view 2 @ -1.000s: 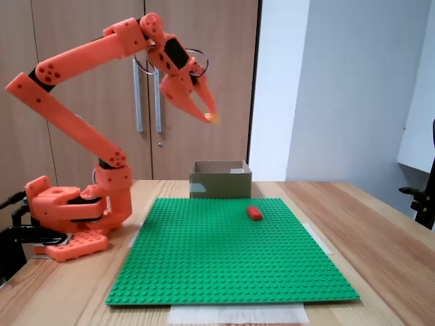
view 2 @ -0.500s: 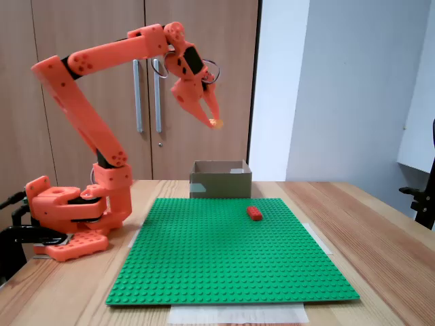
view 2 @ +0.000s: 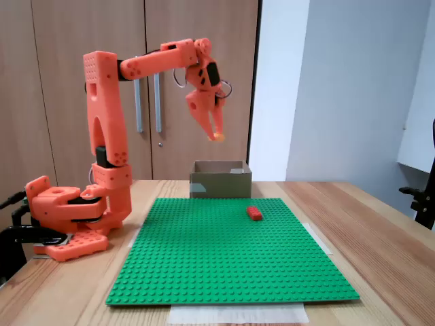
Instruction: Pick the yellow lego block and put it in the box.
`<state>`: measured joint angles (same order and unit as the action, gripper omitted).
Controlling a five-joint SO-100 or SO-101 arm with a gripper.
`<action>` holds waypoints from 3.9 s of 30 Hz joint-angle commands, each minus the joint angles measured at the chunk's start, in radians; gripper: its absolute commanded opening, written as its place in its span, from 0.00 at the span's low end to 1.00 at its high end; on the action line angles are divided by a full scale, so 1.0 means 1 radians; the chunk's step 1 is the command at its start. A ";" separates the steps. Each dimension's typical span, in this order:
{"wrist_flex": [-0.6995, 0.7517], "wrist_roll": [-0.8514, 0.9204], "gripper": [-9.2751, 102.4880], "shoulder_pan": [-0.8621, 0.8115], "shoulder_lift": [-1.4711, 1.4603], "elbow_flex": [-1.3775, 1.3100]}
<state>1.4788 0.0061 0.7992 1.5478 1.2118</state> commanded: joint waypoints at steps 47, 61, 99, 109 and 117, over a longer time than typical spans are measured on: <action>-0.471 0.083 0.17 0.018 -0.330 0.209; -0.244 -0.009 0.21 0.044 -0.169 -0.035; -0.868 -0.060 0.08 -0.736 0.919 0.894; -0.902 -0.072 0.07 -0.753 1.072 1.037; -0.881 -0.094 0.07 -0.773 1.295 1.267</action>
<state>0.6013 -0.0859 0.0383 2.7750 2.4329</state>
